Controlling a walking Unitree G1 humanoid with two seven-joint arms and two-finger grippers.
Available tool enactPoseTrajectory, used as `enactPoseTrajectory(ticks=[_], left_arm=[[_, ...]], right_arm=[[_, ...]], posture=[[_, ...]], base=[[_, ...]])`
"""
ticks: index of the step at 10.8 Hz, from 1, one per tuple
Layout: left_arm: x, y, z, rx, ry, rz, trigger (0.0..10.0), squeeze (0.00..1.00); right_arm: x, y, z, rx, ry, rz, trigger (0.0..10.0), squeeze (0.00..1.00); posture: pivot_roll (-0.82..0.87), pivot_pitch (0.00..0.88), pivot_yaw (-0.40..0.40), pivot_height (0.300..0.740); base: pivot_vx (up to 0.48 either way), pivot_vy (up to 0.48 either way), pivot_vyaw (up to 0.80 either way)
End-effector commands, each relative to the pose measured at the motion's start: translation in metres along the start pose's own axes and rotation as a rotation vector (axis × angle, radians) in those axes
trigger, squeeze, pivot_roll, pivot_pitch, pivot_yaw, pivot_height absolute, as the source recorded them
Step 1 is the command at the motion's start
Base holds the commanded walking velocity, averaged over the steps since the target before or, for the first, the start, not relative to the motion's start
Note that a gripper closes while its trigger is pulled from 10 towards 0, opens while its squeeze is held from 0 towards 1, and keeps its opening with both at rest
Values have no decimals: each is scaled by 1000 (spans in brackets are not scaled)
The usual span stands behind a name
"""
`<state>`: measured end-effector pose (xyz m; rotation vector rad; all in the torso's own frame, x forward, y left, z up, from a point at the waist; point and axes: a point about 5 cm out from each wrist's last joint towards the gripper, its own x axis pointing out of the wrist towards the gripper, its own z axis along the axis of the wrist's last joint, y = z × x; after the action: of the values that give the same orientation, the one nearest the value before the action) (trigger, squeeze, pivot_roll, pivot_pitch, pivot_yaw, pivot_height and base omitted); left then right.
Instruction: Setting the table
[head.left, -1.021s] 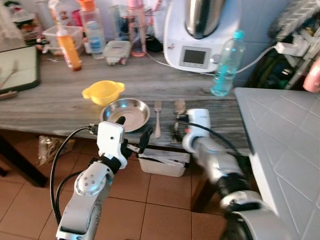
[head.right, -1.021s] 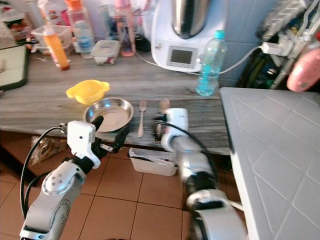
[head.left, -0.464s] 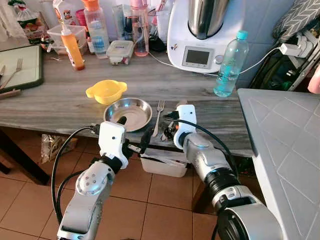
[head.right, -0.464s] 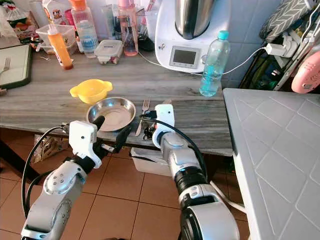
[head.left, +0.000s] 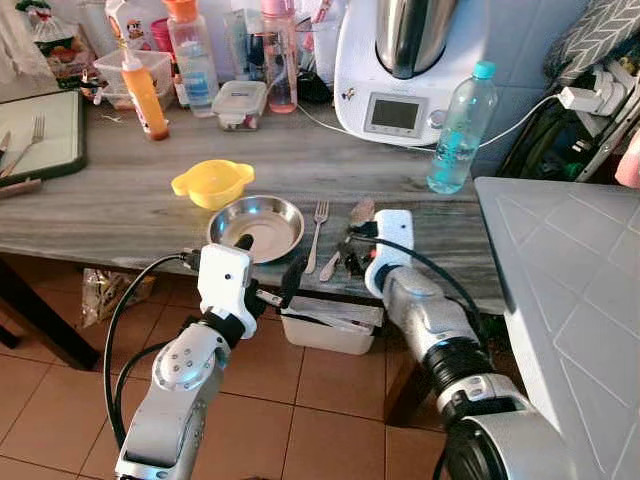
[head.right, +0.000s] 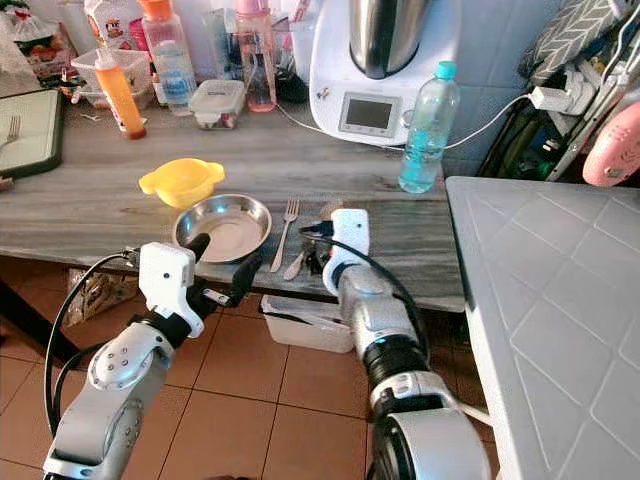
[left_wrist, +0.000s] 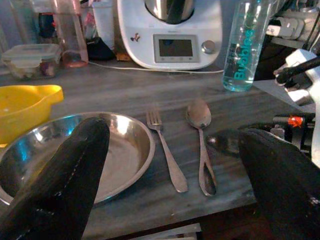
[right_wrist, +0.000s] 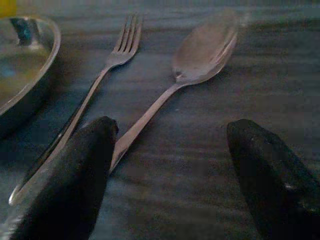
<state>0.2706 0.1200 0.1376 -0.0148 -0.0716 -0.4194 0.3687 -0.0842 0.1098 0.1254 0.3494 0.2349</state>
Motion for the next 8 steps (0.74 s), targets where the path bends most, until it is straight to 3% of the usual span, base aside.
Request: enactPoseTrajectory(ticks=[1,4,8], left_arm=[[1,1,-1,9,10,3,10000,0],[0,1,-2,16,17,5,10000,0],[-2,2,-3,26,30,15,10000,0]], right_arm=[[1,-2,14,15,-45,-11,10000,1000],[6,-7,27,58,-43,-1,10000,1000],[12,17,22,181,16,77,10000,1000]], posture=[[137,47,9,740],[147,50,8,740],[158,56,4,740]], base=[[0,0,0],[0,0,0],[0,0,0]])
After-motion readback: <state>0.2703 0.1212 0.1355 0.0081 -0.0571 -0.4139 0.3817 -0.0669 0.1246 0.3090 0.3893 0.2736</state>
